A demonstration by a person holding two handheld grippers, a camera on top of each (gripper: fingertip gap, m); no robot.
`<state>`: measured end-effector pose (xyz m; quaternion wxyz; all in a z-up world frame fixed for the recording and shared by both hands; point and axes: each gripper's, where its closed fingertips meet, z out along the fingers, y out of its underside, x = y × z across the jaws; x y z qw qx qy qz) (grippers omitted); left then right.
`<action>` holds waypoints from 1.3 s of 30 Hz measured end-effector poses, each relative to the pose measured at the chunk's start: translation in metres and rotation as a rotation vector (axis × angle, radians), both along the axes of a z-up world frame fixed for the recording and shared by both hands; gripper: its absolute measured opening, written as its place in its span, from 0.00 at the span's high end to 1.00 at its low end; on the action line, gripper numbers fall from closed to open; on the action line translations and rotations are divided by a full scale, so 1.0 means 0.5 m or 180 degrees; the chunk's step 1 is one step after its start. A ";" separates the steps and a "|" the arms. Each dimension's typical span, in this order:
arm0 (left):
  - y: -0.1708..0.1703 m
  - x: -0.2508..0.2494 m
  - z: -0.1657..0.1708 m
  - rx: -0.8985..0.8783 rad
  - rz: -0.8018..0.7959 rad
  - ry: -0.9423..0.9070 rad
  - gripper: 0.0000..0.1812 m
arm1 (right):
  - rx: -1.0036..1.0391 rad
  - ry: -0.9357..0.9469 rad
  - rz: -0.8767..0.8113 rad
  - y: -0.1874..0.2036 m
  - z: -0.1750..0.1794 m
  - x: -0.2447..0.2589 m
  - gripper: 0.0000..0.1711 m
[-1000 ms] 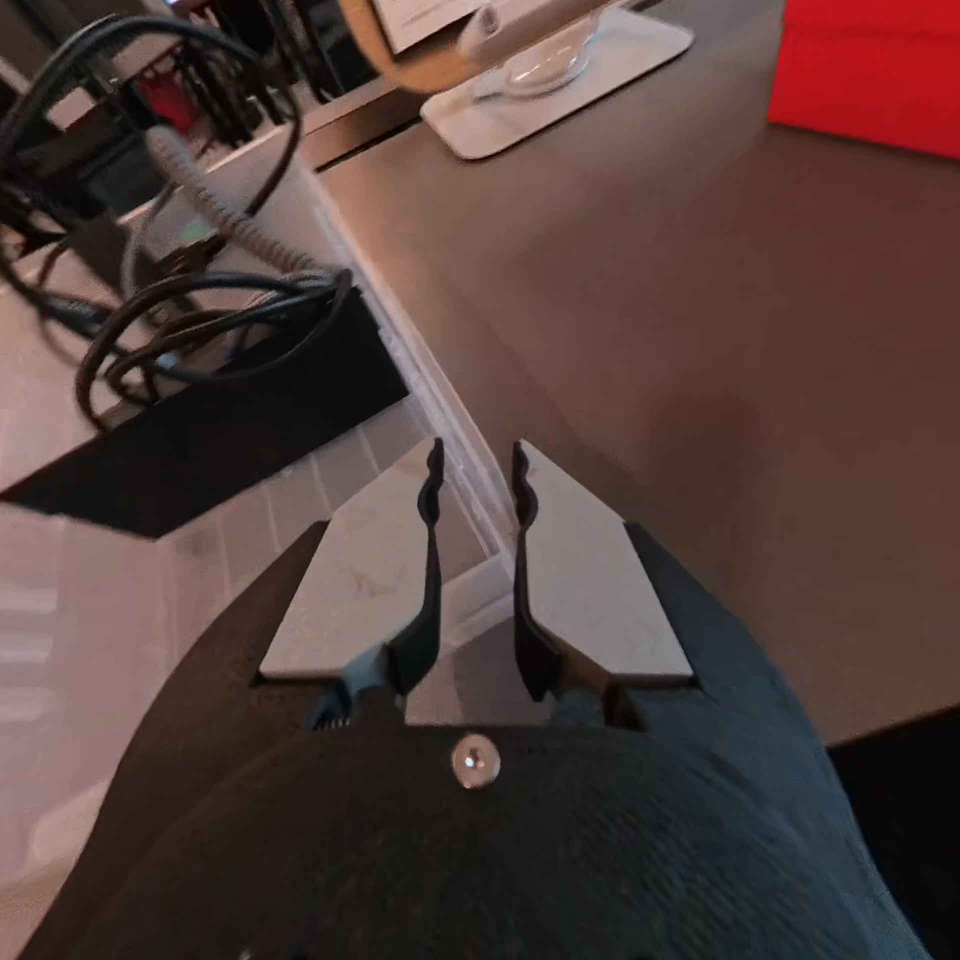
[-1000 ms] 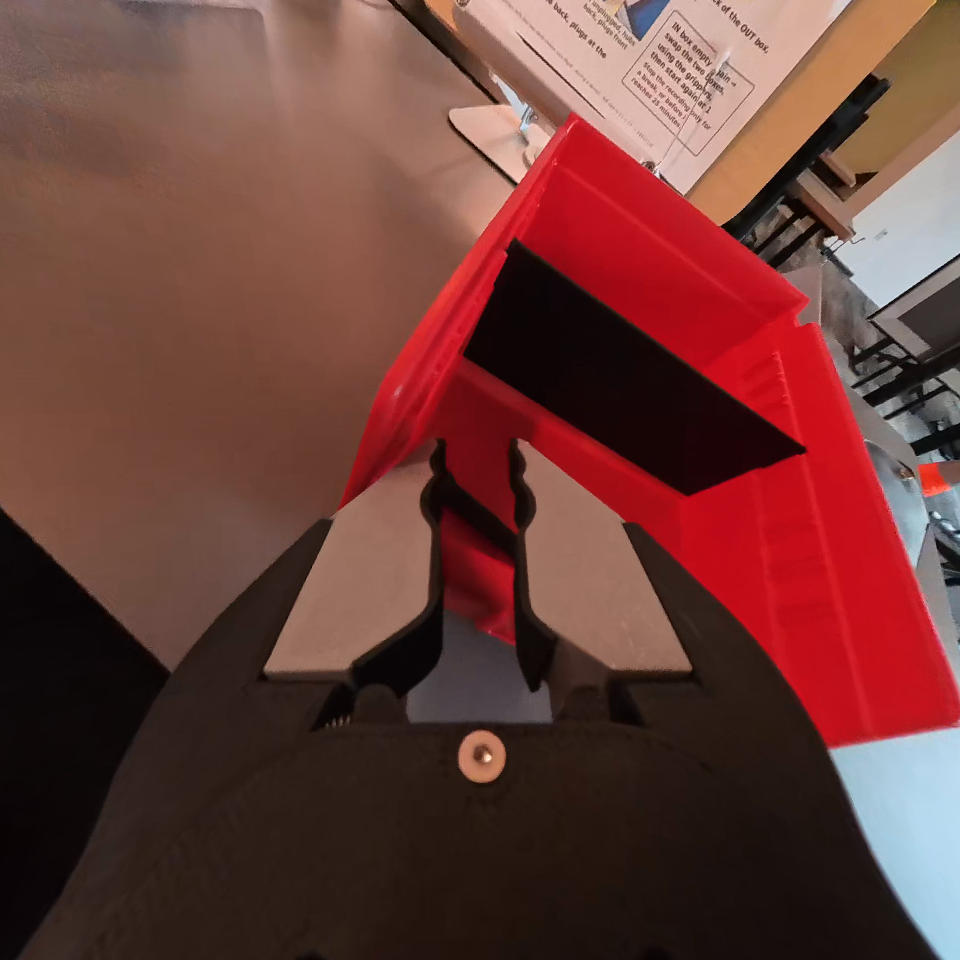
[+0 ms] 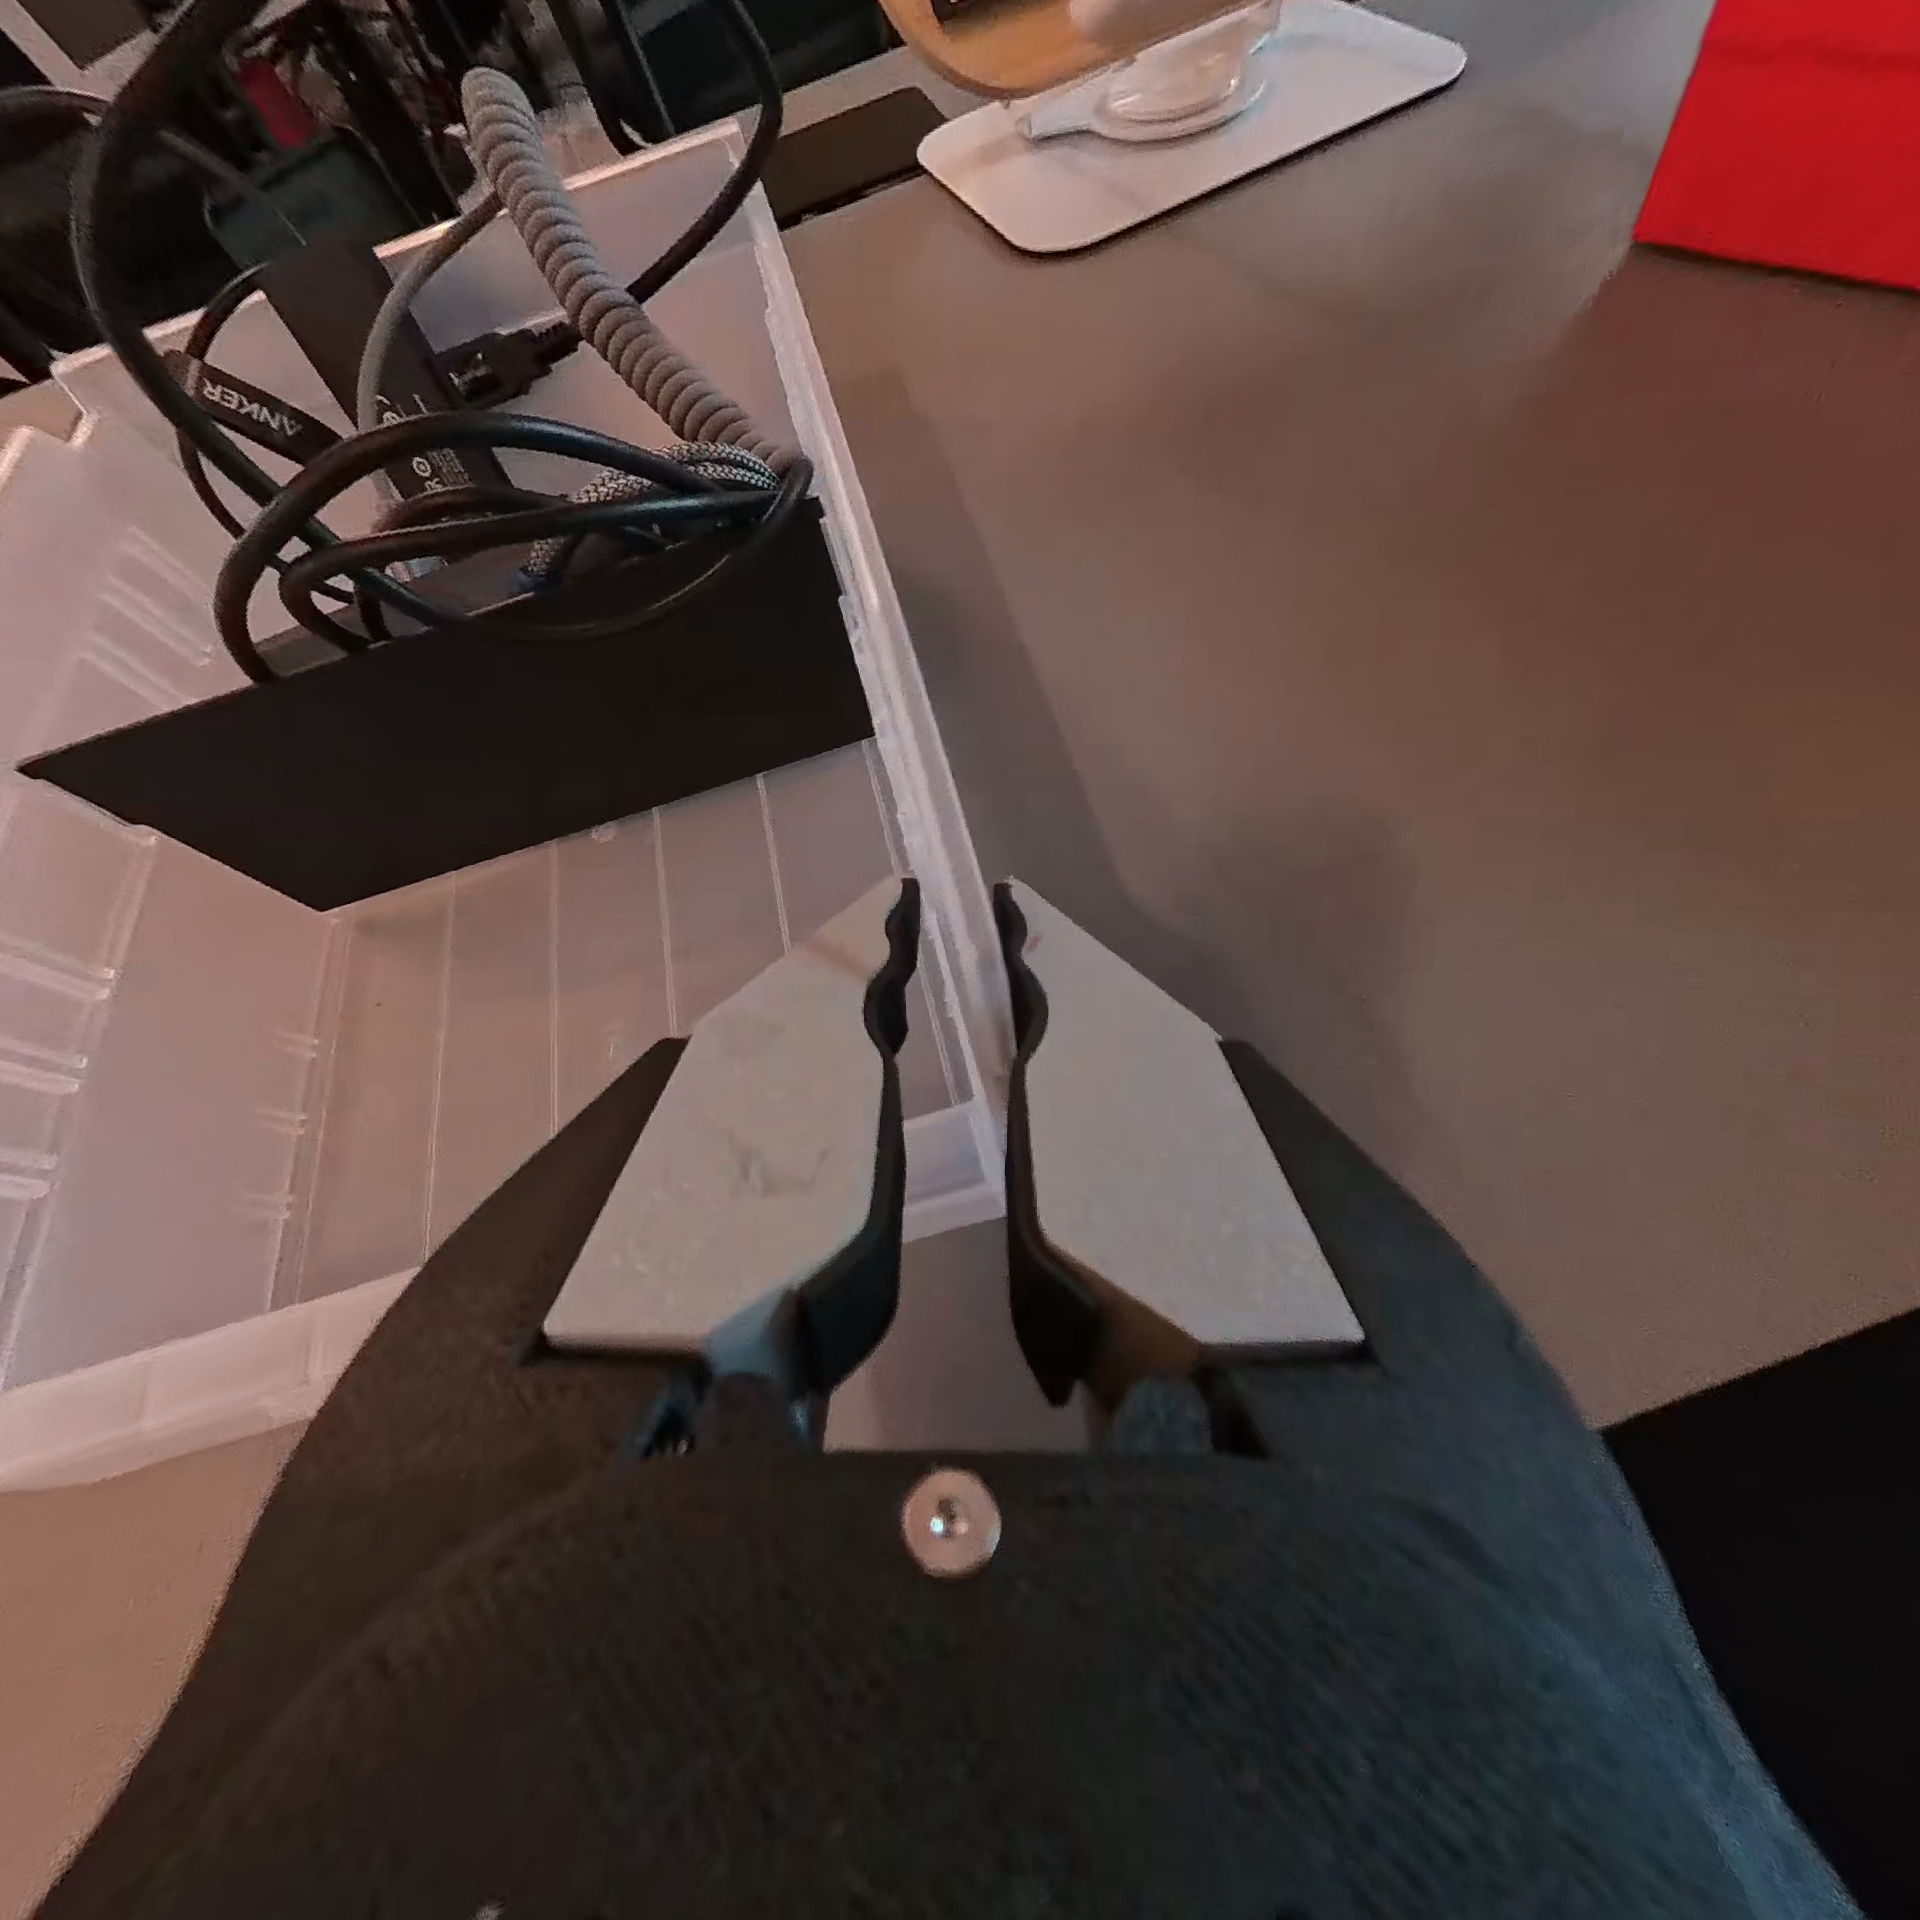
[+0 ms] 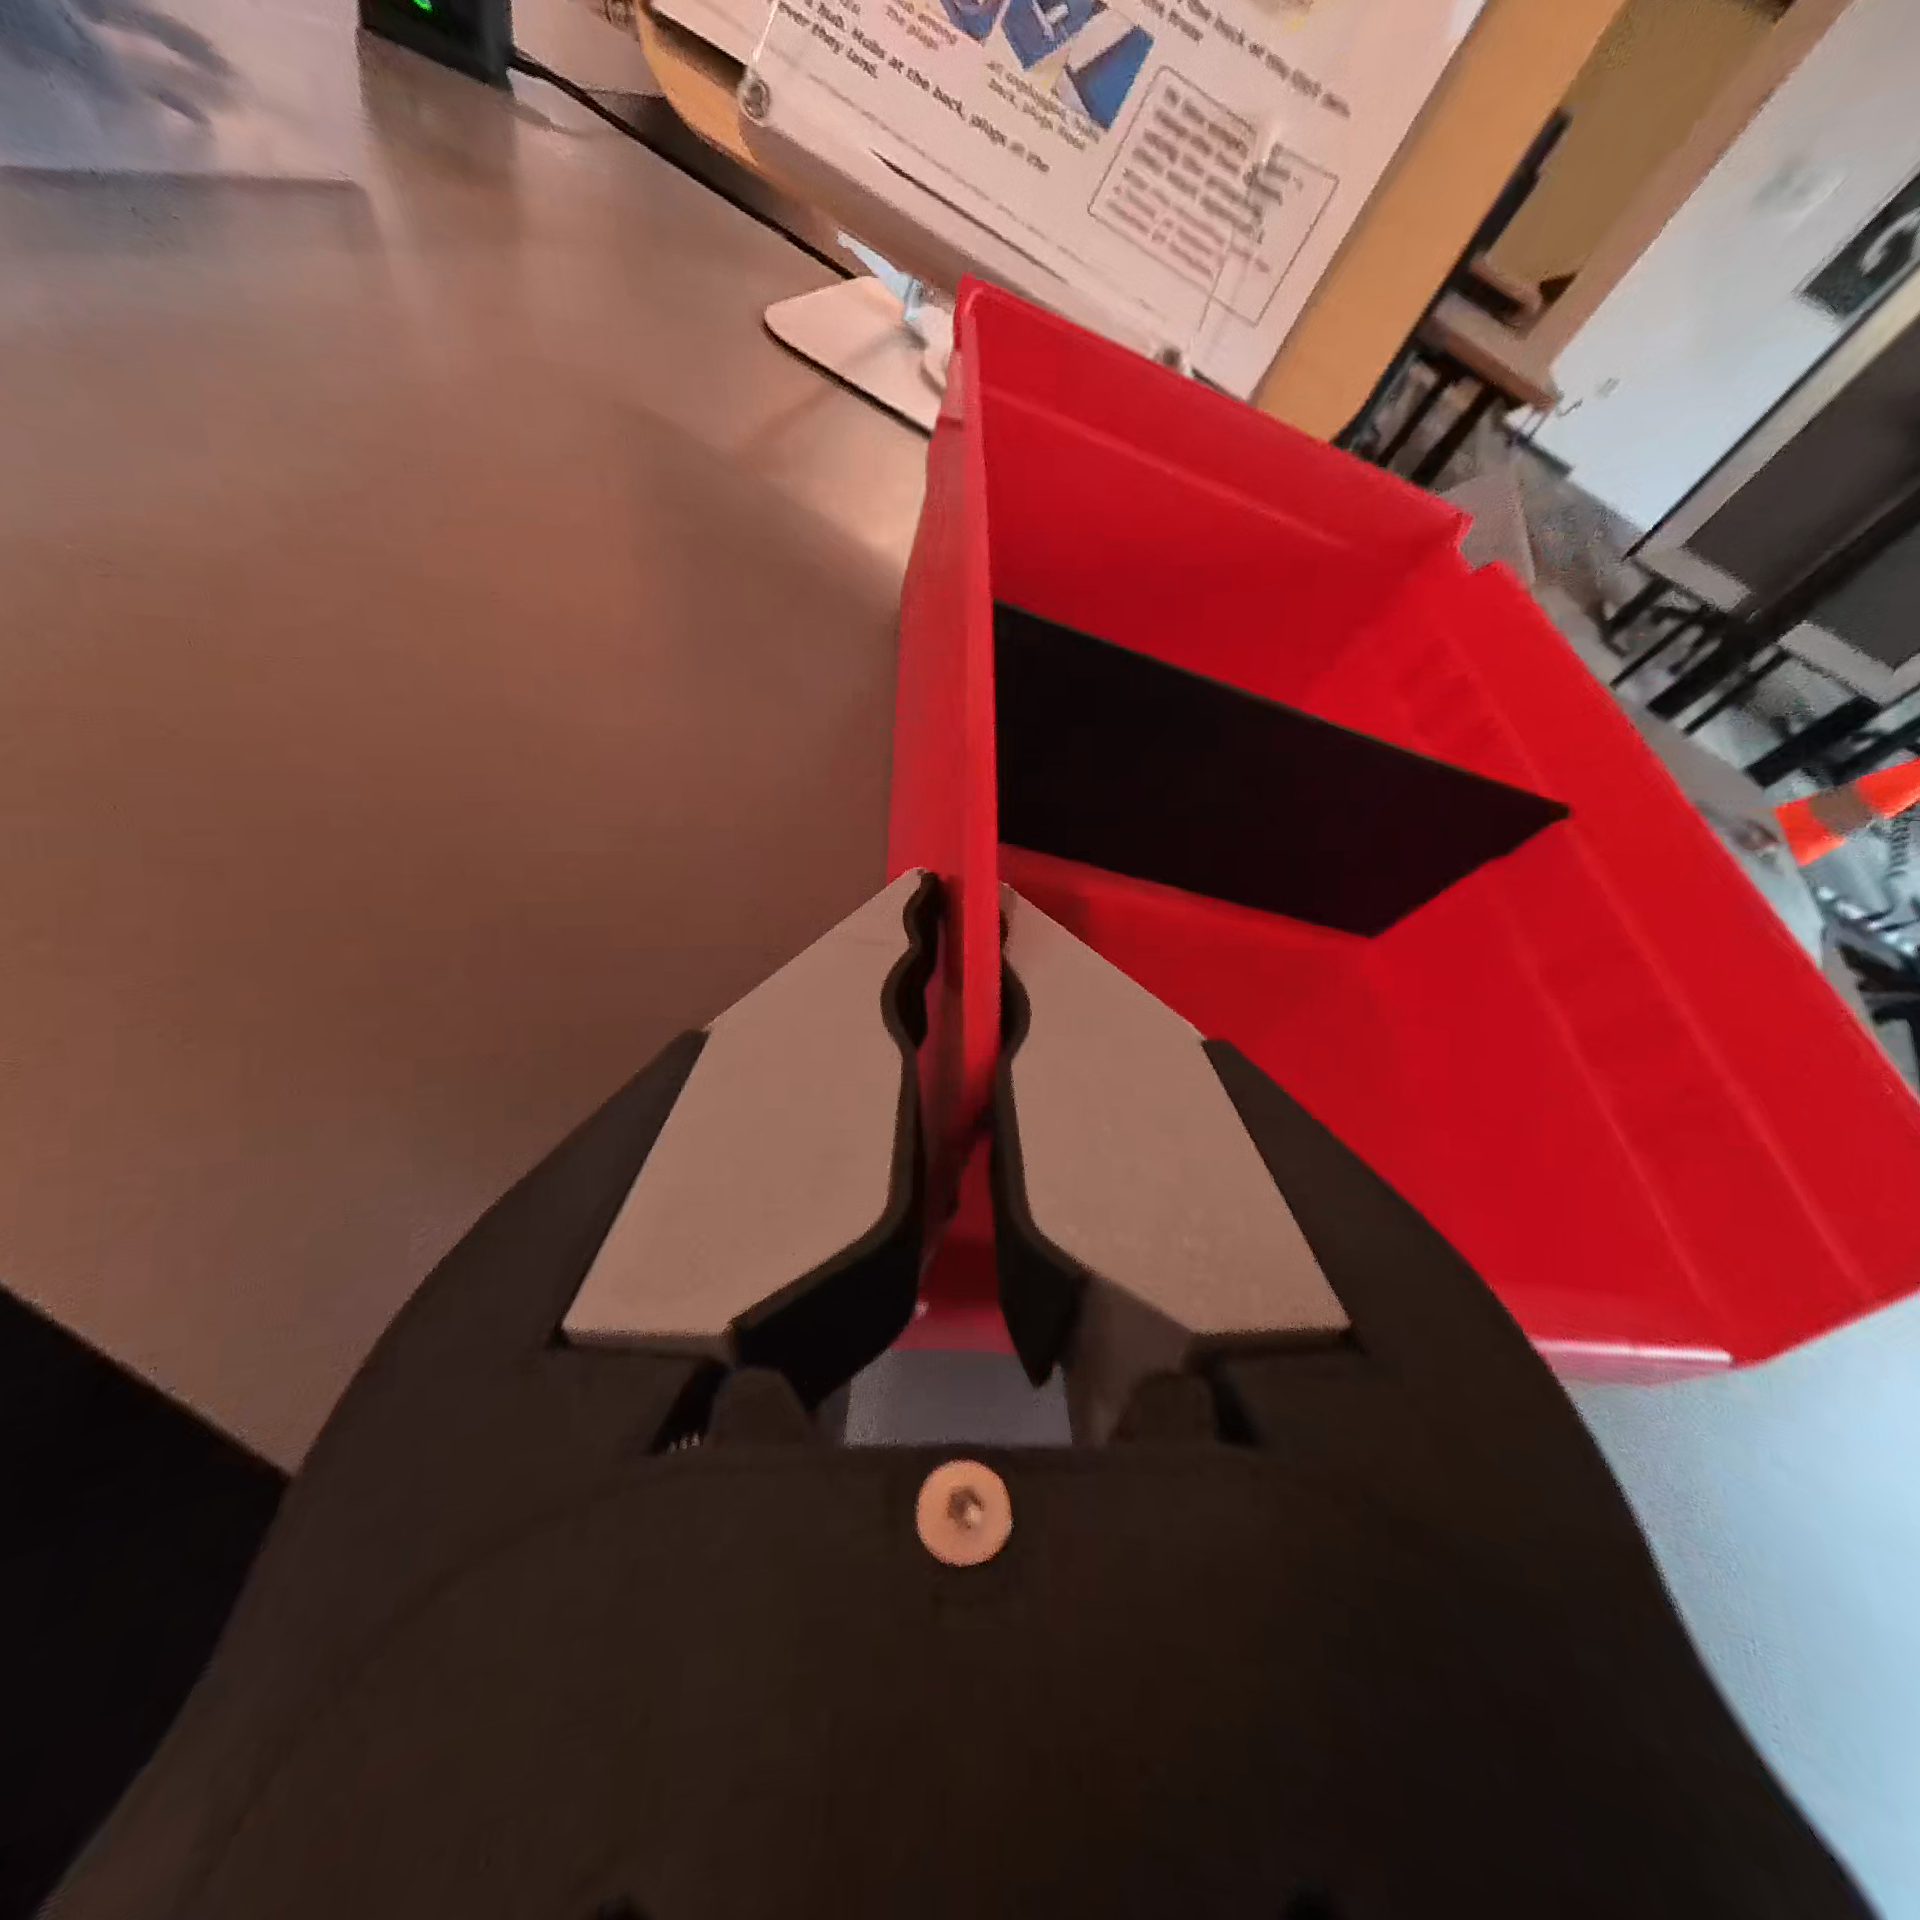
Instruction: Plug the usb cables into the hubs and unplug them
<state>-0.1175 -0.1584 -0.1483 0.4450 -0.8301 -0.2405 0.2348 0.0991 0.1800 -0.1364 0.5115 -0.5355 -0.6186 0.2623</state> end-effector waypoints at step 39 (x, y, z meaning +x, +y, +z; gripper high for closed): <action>-0.042 -0.292 0.225 0.1185 0.0190 -0.1085 0.66 | -0.0457 -0.0598 0.2156 -0.244 0.028 -0.170 0.82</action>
